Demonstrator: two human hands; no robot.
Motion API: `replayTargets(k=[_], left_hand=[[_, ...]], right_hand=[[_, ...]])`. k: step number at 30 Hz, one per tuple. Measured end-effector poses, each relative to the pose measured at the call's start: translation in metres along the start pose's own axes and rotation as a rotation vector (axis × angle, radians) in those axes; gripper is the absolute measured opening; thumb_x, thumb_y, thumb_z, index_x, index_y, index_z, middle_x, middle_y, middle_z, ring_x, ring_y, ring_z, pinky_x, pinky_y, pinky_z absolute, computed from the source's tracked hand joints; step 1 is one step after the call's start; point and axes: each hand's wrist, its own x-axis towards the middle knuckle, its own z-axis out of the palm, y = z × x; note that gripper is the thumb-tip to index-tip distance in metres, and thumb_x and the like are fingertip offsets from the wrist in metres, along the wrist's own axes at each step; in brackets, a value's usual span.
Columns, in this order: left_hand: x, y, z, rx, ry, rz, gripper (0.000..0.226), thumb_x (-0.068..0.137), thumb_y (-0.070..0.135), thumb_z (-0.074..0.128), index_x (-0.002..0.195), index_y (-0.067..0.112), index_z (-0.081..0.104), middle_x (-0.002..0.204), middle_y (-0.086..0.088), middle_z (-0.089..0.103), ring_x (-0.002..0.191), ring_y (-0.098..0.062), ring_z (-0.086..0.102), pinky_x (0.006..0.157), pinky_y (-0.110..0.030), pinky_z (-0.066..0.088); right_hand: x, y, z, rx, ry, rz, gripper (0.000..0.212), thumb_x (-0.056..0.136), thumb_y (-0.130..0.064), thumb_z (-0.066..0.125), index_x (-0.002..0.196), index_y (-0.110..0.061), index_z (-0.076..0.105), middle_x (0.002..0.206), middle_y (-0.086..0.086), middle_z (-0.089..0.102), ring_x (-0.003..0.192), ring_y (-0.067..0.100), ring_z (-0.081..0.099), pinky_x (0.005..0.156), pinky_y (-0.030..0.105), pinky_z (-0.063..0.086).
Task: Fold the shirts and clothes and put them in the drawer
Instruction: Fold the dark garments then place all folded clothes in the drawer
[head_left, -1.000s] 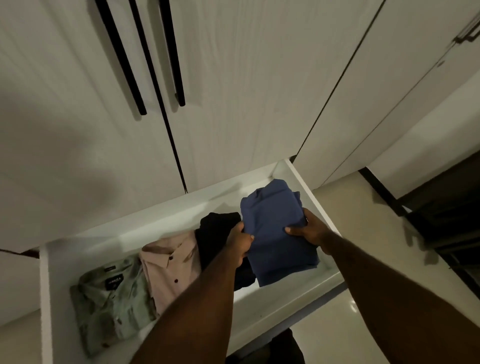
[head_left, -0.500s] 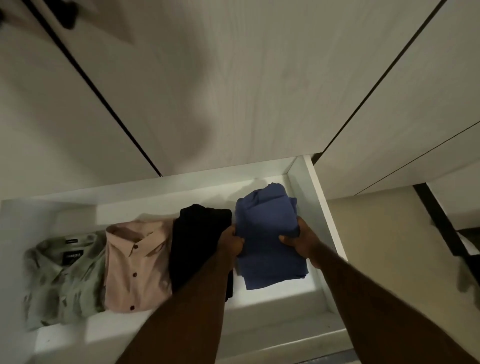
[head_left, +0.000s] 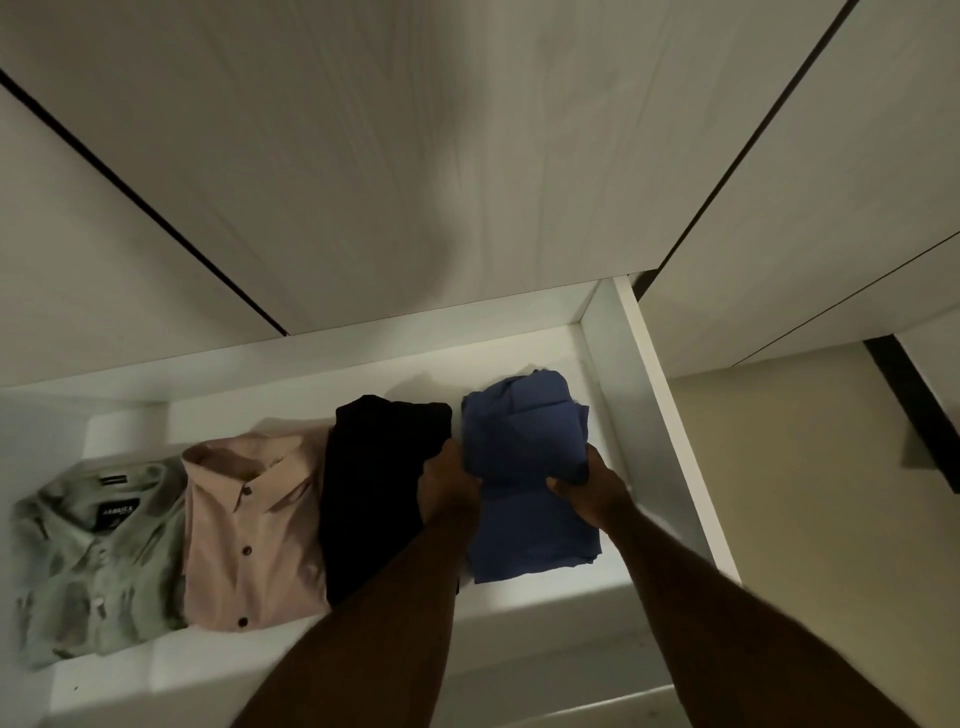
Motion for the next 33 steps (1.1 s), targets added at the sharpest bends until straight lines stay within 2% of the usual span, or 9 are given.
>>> replayTargets(k=[5,9,13,17,19,21,25,28,33], left_hand=[[-0.004,0.006,-0.029,0.044,-0.04,0.118,0.023,0.092,0.03,0.061,0.111,0.018,0.058,0.114,-0.009,0.063,0.104,-0.032,0.064,0.089,-0.044,0.054],[-0.02,0.003,-0.063,0.017,-0.04,0.188,0.015,0.096,0.026,0.062,0.106,0.016,0.063,0.107,-0.004,0.068,0.101,-0.024,0.064,0.082,-0.031,0.049],[-0.048,-0.002,-0.106,-0.025,-0.067,0.195,0.015,0.093,0.028,0.068,0.099,0.014,0.068,0.101,-0.003,0.071,0.092,-0.018,0.062,0.077,-0.024,0.041],[-0.074,0.0,-0.154,-0.011,-0.212,0.292,0.018,0.091,0.031,0.072,0.094,0.014,0.071,0.091,-0.006,0.073,0.082,-0.023,0.068,0.078,-0.031,0.056],[-0.085,0.003,-0.177,-0.032,-0.304,0.34,0.018,0.092,0.031,0.072,0.088,0.013,0.068,0.08,-0.004,0.069,0.064,-0.018,0.064,0.063,-0.029,0.057],[-0.103,0.005,-0.203,-0.037,-0.423,0.401,0.022,0.094,0.035,0.069,0.089,0.014,0.066,0.081,-0.003,0.067,0.061,-0.016,0.06,0.054,-0.023,0.048],[-0.147,0.002,-0.253,-0.11,-0.579,0.475,0.034,0.094,0.05,0.064,0.101,0.017,0.064,0.097,-0.005,0.071,0.074,-0.019,0.064,0.067,-0.028,0.048],[-0.182,-0.001,-0.27,-0.217,-0.663,0.505,0.045,0.092,0.058,0.064,0.11,0.017,0.065,0.101,-0.008,0.073,0.073,-0.018,0.064,0.065,-0.028,0.047],[-0.254,-0.004,-0.276,-0.307,-0.839,0.49,0.047,0.099,0.052,0.056,0.115,0.009,0.064,0.095,-0.008,0.069,0.074,-0.02,0.063,0.066,-0.028,0.047]], right_hand=[[-0.014,-0.011,0.003,-0.193,0.105,0.138,0.091,0.083,-0.065,0.07,0.154,-0.029,0.027,0.145,0.016,0.051,0.13,0.043,0.052,0.107,0.052,0.046],[-0.042,-0.029,0.005,-0.228,0.183,0.208,0.084,0.084,-0.071,0.061,0.148,-0.025,0.033,0.142,0.015,0.051,0.128,0.041,0.053,0.106,0.052,0.046],[-0.088,-0.058,-0.005,-0.194,0.146,0.129,0.068,0.094,-0.065,0.056,0.138,-0.014,0.049,0.137,0.012,0.059,0.123,0.036,0.058,0.104,0.043,0.046],[-0.15,-0.095,-0.022,0.166,0.06,0.063,0.071,0.08,-0.083,0.057,0.102,-0.017,0.067,0.105,0.011,0.069,0.094,0.026,0.064,0.086,0.038,0.052],[-0.188,-0.107,-0.028,0.444,0.043,0.076,0.061,0.088,-0.071,0.06,0.112,-0.016,0.068,0.112,0.015,0.068,0.099,0.027,0.064,0.091,0.039,0.053],[-0.229,-0.117,-0.027,0.622,0.093,0.053,0.056,0.093,-0.065,0.059,0.126,-0.02,0.065,0.123,0.013,0.068,0.11,0.028,0.064,0.103,0.046,0.05],[-0.308,-0.136,0.004,0.868,0.226,-0.027,0.064,0.093,-0.072,0.049,0.134,-0.025,0.06,0.128,0.01,0.068,0.118,0.035,0.065,0.108,0.055,0.047],[-0.363,-0.142,0.037,1.027,0.34,-0.101,0.065,0.096,-0.072,0.043,0.134,-0.023,0.062,0.126,0.011,0.07,0.117,0.036,0.066,0.105,0.055,0.049],[-0.424,-0.124,0.07,1.196,0.4,-0.173,0.069,0.096,-0.074,0.039,0.133,-0.022,0.063,0.126,0.013,0.071,0.119,0.037,0.066,0.106,0.054,0.048]])
